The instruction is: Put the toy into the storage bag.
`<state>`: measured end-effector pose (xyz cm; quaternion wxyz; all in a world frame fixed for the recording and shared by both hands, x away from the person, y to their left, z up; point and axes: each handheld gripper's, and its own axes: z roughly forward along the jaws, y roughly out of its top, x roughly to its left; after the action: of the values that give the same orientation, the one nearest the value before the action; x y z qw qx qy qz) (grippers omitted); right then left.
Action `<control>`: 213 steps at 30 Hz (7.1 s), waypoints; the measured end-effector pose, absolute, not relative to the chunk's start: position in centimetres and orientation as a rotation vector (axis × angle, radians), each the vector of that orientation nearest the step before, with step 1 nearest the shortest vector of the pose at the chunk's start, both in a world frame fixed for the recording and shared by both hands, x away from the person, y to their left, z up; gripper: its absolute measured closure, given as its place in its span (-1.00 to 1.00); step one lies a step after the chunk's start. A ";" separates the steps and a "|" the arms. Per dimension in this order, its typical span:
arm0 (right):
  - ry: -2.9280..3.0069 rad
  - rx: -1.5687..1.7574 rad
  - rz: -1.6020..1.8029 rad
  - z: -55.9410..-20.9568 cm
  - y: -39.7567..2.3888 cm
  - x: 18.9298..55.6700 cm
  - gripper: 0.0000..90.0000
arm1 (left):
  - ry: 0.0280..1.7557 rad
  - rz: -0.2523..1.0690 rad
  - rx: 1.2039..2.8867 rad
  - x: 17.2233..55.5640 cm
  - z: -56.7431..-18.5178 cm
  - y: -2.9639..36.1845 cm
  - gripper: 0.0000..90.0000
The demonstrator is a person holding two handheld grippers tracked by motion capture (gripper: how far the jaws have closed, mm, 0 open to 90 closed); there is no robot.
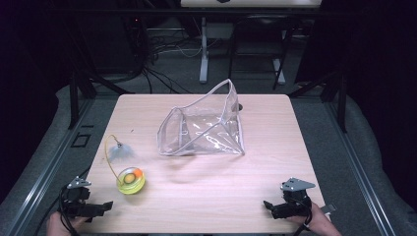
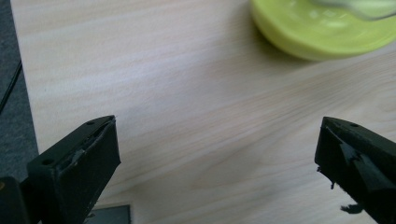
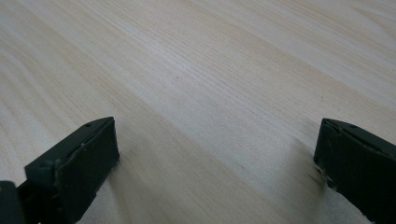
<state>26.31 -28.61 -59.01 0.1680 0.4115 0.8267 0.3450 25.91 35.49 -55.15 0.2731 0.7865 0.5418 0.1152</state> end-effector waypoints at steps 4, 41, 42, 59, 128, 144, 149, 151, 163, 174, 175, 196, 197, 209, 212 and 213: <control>2.350 1.171 0.981 -59.0 -28.6 26.3 -1.00 | 1.406 0.330 2.094 25.9 -53.3 35.0 -1.00; 2.349 1.176 0.980 -59.0 -28.6 26.3 -1.00 | 1.263 0.403 1.972 26.2 -48.3 32.7 -1.00; 2.347 1.177 0.976 -59.0 -28.6 26.2 -1.00 | 1.263 0.405 1.966 26.3 -48.1 32.5 -1.00; 2.351 1.175 0.970 -59.0 -28.7 26.2 -1.00 | 1.207 0.423 1.936 27.9 -43.9 31.7 -0.71; 2.344 1.180 0.970 -59.0 -28.7 26.2 -1.00 | 1.131 0.454 2.093 30.3 -38.8 29.9 0.97; 2.345 1.180 0.971 -59.0 -28.7 26.2 -1.00 | 1.111 0.488 2.084 30.9 -37.4 29.9 0.97; 2.345 1.180 0.970 -59.0 -28.7 26.2 -1.00 | 1.107 0.476 2.089 31.0 -37.1 30.0 0.97; 2.347 1.175 0.970 -59.0 -28.7 26.2 -1.00 | 1.102 0.468 2.096 31.1 -37.0 29.9 0.97; 2.345 1.180 0.970 -59.0 -28.7 26.2 -1.00 | 1.082 0.477 2.102 31.7 -36.1 29.3 0.97; 2.345 1.180 0.970 -59.0 -28.7 26.2 -1.00 | 1.069 0.491 2.091 32.2 -35.1 29.0 0.97; 2.344 1.180 0.970 -59.0 -28.7 26.2 -1.00 | 1.069 0.491 2.091 32.2 -35.1 29.0 0.97; 2.342 1.180 0.969 -59.0 -28.7 26.1 -1.00 | 1.134 0.536 2.049 35.3 -34.1 30.3 0.97; 2.342 1.180 0.969 -59.0 -28.7 26.1 -1.00 | 1.135 0.549 2.041 35.5 -34.0 30.3 0.97; 2.342 1.178 0.963 -59.0 -28.7 26.1 -1.00 | 1.190 0.558 1.995 37.5 -34.3 31.5 0.97; 2.342 1.178 0.963 -59.0 -28.7 26.1 -1.00 | 1.198 0.558 1.996 37.7 -34.3 31.6 0.97; 2.343 1.178 0.963 -59.0 -28.7 26.1 -1.00 | 1.198 0.567 1.999 37.9 -34.3 31.6 0.97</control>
<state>26.14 -28.73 -58.98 0.1731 0.4155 0.8260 0.3394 37.85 31.64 -34.32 0.3630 0.7766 0.4654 0.2203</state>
